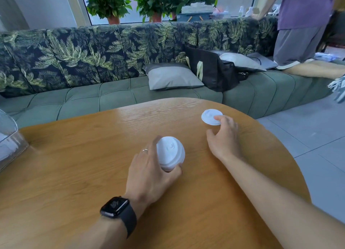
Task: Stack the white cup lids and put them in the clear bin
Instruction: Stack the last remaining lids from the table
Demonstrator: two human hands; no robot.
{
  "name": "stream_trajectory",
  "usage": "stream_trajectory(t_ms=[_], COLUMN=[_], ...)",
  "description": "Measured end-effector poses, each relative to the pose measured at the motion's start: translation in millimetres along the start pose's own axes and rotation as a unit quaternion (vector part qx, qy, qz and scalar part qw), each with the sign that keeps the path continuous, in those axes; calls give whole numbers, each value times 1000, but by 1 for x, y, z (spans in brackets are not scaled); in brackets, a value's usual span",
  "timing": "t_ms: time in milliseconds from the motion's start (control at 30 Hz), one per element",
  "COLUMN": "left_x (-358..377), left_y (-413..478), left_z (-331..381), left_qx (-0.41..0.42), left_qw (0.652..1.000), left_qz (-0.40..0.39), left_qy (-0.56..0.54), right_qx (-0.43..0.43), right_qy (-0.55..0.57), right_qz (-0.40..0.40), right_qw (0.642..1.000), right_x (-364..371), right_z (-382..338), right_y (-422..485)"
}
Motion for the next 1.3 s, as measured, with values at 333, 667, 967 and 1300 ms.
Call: stream_trajectory(t_ms=[333,667,967,1300], left_x=[9,-1,-36,-72], left_y=[5,-11,-76,-121], left_z=[-3,-4,-7,-33], left_qx=[23,-11,-48,-74], left_qw=[1000,998,995,993], left_qz=[-3,21,23,38], left_qy=[-11,-61,-81,-86], right_qx=[22,-32,-2,76], right_qy=[-83,27,135,333], right_qz=[-23,-67,-132,-190], right_qw=[996,997,982,920], right_x=[10,-4,-6,40], right_z=[11,-10,-36,-91], right_y=[64,-6,-123,-196])
Point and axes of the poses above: each hand's wrist, its own y-axis towards the middle knuckle, its own x-axis out of the palm, z = x × y, the point moved 3 cm from there along y, towards the middle knuckle, and after that the axes turned 5 degrees about -z, right-handed, at the moved point
